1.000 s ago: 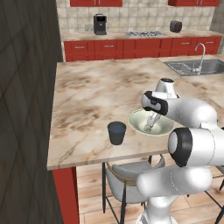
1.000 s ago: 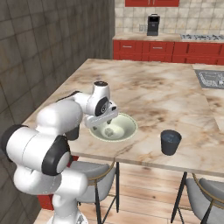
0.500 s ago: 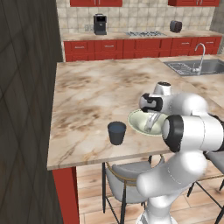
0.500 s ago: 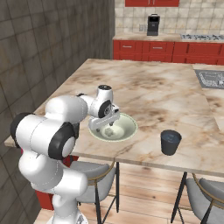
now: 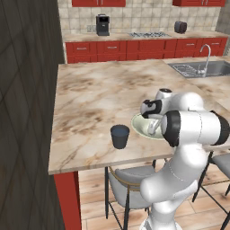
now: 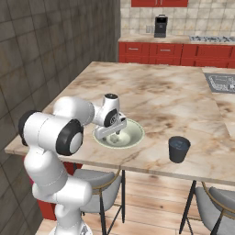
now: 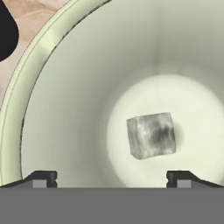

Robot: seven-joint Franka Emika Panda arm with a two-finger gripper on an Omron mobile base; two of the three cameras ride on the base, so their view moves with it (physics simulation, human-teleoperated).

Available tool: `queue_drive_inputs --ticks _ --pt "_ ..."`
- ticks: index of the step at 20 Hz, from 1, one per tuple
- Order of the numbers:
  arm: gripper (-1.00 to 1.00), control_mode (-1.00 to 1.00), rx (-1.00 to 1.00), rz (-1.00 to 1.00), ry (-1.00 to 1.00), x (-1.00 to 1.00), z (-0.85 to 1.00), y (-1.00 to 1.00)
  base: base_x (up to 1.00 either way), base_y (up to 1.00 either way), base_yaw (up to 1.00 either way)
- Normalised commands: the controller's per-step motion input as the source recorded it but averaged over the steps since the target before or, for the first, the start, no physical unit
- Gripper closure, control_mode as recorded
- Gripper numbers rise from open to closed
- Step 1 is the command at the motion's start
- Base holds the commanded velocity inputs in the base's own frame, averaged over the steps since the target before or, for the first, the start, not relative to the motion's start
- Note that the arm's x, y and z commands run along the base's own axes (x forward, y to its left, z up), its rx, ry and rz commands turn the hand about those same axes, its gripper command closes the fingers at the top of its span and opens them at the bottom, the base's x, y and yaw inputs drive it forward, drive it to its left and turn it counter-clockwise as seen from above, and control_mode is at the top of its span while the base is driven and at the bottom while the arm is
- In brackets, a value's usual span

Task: There are four ice cubes in the ice bowl. Place two ice cubes in each glass of water.

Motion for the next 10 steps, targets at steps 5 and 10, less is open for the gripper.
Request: queue_drive_inputs --ticks 5,10 --pt "-1.00 -1.00 0.00 0.00 0.00 0.30 -0.14 -0.01 0.00 0.00 0.00" --pt "-1.00 -1.00 0.00 0.00 0.00 0.29 -0.16 -0.04 0.00 0.00 0.00"
